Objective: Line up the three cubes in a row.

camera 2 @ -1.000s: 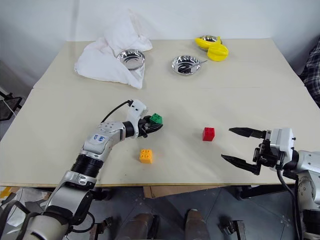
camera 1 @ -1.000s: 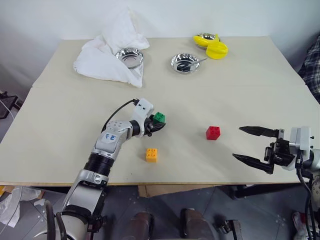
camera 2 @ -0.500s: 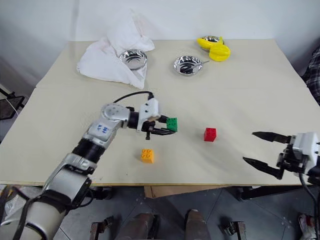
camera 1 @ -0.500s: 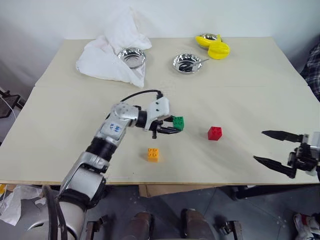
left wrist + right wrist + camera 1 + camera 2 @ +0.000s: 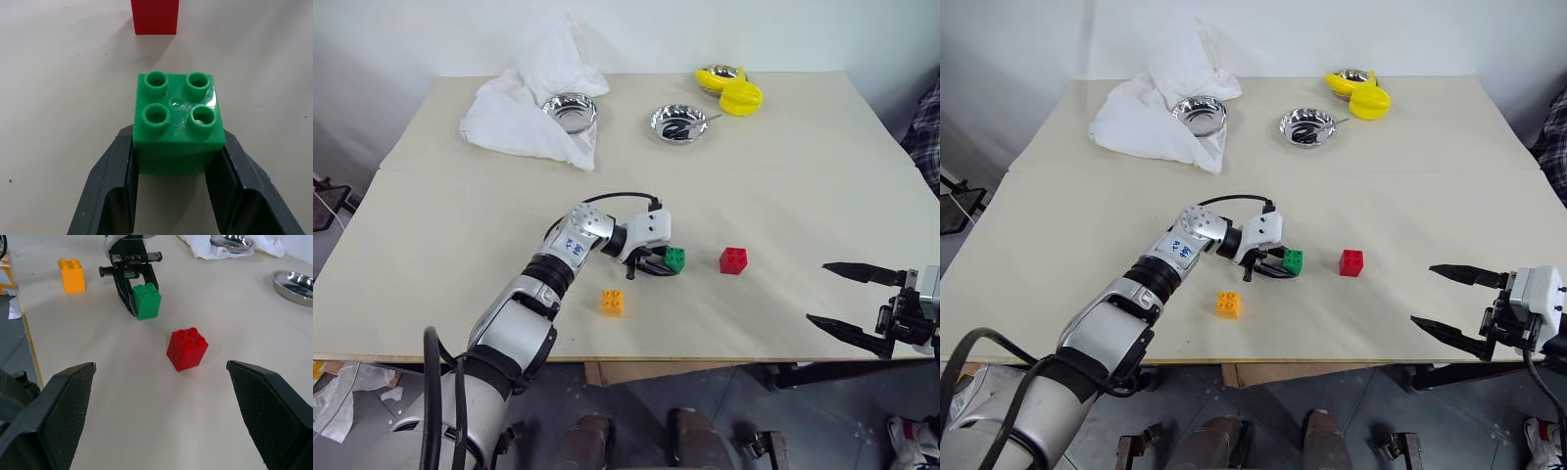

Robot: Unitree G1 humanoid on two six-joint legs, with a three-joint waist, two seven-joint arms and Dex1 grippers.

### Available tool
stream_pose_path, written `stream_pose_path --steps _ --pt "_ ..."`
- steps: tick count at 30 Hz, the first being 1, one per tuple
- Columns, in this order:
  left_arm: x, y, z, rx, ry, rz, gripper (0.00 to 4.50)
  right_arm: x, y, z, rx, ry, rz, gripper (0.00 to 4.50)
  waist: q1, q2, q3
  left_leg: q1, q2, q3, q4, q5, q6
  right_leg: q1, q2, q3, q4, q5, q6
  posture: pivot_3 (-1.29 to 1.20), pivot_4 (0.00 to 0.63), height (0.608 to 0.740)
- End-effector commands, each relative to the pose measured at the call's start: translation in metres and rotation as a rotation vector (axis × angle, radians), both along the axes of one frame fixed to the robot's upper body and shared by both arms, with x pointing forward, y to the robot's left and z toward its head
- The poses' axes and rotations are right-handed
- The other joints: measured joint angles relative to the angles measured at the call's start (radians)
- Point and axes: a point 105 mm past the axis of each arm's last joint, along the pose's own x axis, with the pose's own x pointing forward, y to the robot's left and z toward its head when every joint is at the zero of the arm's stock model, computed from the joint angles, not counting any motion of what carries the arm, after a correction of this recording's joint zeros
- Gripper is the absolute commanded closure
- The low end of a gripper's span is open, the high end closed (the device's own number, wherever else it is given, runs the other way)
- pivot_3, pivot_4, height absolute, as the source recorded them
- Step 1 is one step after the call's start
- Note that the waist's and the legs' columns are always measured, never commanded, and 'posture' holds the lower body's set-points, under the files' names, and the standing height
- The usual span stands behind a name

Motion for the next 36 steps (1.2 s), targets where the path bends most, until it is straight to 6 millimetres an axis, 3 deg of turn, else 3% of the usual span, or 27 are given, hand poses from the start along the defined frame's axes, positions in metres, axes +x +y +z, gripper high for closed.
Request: stream_pose_path --steps 1,7,8,15,22,25,29,32,34,36 --pt "0.004 -0.002 0.006 -0.014 -0.012 0.020 3.00 -0.001 0.001 0.009 0.018 -0.044 -0.004 0.00 0.000 0.000 0.000 0.000 0.000 0.000 0.000 0.000 0.000 0.000 0.000 0.000 0.000 0.000 0.000 0.00 0.150 0.740" --pt "0.002 -0.005 0.003 -0.028 0.037 0.033 3.00 0.001 0.004 0.008 0.025 -0.050 -0.002 0.00 0.001 0.000 0.000 0.000 -0.001 0.000 0.000 0.000 0.000 0.000 0.000 0.000 0.001 0.000 0.000 0.00 0.150 0.740" --pt "0.001 -0.005 0.003 -0.030 0.042 0.028 2.27 0.001 0.004 0.008 0.025 -0.051 -0.002 0.00 0.001 0.000 0.000 0.000 -0.001 0.000 0.000 0.000 0.000 0.000 -0.001 0.000 0.001 0.000 0.000 0.00 0.150 0.740" --pt "0.005 -0.001 0.017 -0.101 -0.016 0.025 0.17 0.005 0.007 0.008 0.029 -0.053 0.012 0.00 -0.001 0.000 0.000 0.000 -0.001 0.000 0.000 0.000 0.000 -0.001 -0.001 0.000 0.001 0.000 0.000 0.00 0.150 0.740" --pt "-0.019 0.020 0.053 -0.267 -0.039 -0.193 0.04 0.010 0.009 0.007 0.029 -0.045 0.031 0.00 -0.004 0.000 0.000 0.000 -0.001 0.000 0.000 0.000 0.000 -0.001 -0.001 0.000 0.002 0.000 0.000 0.00 0.150 0.740" --pt "-0.024 0.048 0.072 -0.355 -0.096 -0.229 0.04 0.014 0.011 0.006 0.031 -0.038 0.047 0.00 -0.006 0.000 0.000 0.000 0.000 0.000 0.000 0.000 0.000 -0.001 -0.001 0.000 0.003 0.000 0.000 0.00 0.150 0.740" --pt "-0.022 0.086 0.087 -0.432 -0.151 -0.147 0.04 0.018 0.016 0.005 0.035 -0.034 0.073 0.00 -0.008 0.000 0.000 0.000 0.001 0.000 0.001 0.000 0.000 -0.002 -0.001 0.000 0.003 0.000 0.000 0.00 0.150 0.740" --pt "-0.030 0.142 0.091 -0.469 -0.220 0.000 0.04 0.025 0.025 0.008 0.064 -0.008 0.118 0.00 -0.013 0.000 0.000 0.000 0.000 0.000 0.001 0.000 0.000 -0.002 -0.002 0.000 0.006 0.000 0.000 0.00 0.150 0.740" --pt "-0.045 0.181 0.082 -0.465 -0.244 0.138 0.04 0.029 0.032 0.013 0.096 0.019 0.148 0.00 -0.034 0.001 -0.001 0.000 0.001 0.000 0.000 0.000 0.000 -0.002 -0.003 0.001 0.008 0.000 0.000 0.00 0.150 0.740" --pt "-0.059 0.207 0.073 -0.451 -0.260 0.250 0.04 0.032 0.037 0.014 0.089 0.016 0.181 0.00 -0.039 0.001 0.000 0.001 0.002 -0.001 -0.002 0.000 -0.001 -0.004 -0.003 0.001 0.008 0.000 -0.001 0.00 0.150 0.740"
